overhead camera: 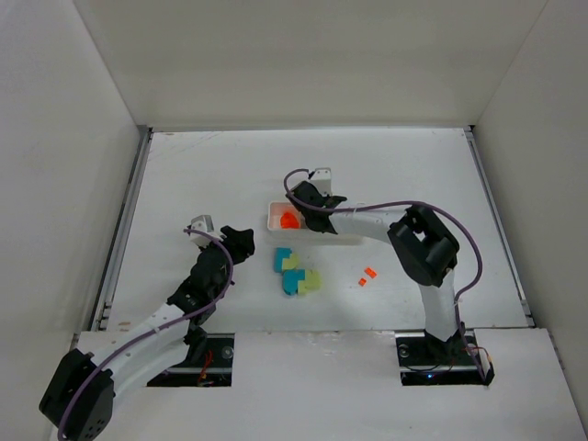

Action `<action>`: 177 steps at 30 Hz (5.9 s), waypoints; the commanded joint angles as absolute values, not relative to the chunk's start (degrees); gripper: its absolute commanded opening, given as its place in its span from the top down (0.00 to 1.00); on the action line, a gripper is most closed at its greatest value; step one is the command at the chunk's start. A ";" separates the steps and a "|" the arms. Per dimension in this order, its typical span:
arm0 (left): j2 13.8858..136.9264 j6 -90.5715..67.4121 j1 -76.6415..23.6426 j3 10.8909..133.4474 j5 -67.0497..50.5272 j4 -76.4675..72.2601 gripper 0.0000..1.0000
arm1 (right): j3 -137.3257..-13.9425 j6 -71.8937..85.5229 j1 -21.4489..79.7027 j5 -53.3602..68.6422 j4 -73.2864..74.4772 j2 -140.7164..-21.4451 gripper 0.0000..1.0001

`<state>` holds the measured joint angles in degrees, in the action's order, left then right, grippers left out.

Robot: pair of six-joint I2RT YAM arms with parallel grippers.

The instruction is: Sort the legos into containers by color

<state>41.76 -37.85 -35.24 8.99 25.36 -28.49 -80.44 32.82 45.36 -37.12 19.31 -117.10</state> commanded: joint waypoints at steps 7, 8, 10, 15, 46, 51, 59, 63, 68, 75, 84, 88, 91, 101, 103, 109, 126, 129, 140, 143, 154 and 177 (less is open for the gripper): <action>42.01 -38.14 -34.94 8.70 24.96 -31.73 0.50 | -76.64 31.99 47.76 -41.04 16.44 -107.94 0.79; 42.01 -38.14 -34.85 8.70 24.96 -31.73 0.50 | -76.29 31.82 48.11 -40.96 16.44 -106.62 0.79; 42.01 -37.97 -34.76 8.70 25.14 -31.73 0.50 | -75.85 31.20 49.17 -40.61 16.44 -104.16 0.79; 41.84 -37.62 -34.50 8.79 25.49 -31.55 0.50 | -76.11 30.85 51.72 -37.98 15.04 -101.78 0.78; 39.20 -36.83 -30.63 8.88 25.58 -28.04 0.50 | -41.15 56.66 54.80 -40.26 29.23 -70.50 0.80; 41.04 -36.83 -30.72 9.14 25.58 -28.48 0.50 | -38.14 63.37 55.68 -38.94 34.98 -71.36 0.60; 39.99 -36.74 -31.16 9.14 25.75 -28.04 0.50 | -39.64 62.84 56.47 -34.55 29.53 -77.69 0.49; 39.81 -36.74 -31.24 9.14 25.75 -28.04 0.50 | -39.99 63.28 56.82 -33.66 28.92 -79.19 0.54; 40.60 -36.83 -31.42 9.14 25.49 -28.48 0.50 | -39.81 63.63 57.00 -33.05 28.92 -80.15 0.62; 40.08 -36.74 -31.51 9.14 25.75 -28.21 0.49 | -40.43 63.02 58.31 -34.62 28.30 -81.30 0.81; 40.52 -36.74 -31.51 9.14 25.75 -28.48 0.49 | -51.39 54.34 62.71 -39.11 26.99 -80.50 0.82; 40.34 -36.74 -31.07 9.14 25.75 -28.21 0.49 | -61.76 43.18 62.71 -37.89 17.87 -86.82 0.82; 40.08 -36.74 -30.80 9.05 25.49 -28.04 0.49 | -68.71 37.46 61.14 -36.04 11.53 -92.97 0.81; 40.43 -36.83 -31.51 9.05 25.66 -28.21 0.49 | -83.40 32.96 55.68 -32.17 6.59 -108.28 0.72; 40.61 -36.91 -31.51 9.05 25.58 -28.21 0.49 | -84.02 32.96 55.24 -31.99 6.59 -108.63 0.68; 40.52 -37.00 -31.51 9.05 25.49 -28.30 0.49 | -80.35 32.96 54.71 -32.34 5.37 -104.16 0.53; 40.61 -37.44 -32.12 9.05 25.57 -28.56 0.49 | -33.67 50.45 44.34 -33.06 20.92 -68.47 0.51; 40.78 -37.27 -32.21 9.05 25.75 -28.56 0.49 | -32.87 48.26 44.43 -31.11 19.17 -69.34 0.45; 40.61 -37.00 -31.95 9.05 25.75 -28.56 0.49 | -38.58 41.84 43.64 -24.45 20.13 -77.16 0.45; 40.78 -37.00 -31.95 9.05 25.75 -28.56 0.49 | -38.85 41.92 43.20 -22.68 20.30 -78.13 0.45; 39.81 -37.09 -31.59 8.88 25.49 -28.21 0.49 | -39.81 45.08 45.21 -18.19 20.39 -80.51 0.54; 40.78 -37.18 -32.12 9.05 25.75 -28.65 0.49 | -51.93 44.13 54.44 -31.03 23.66 -81.56 0.86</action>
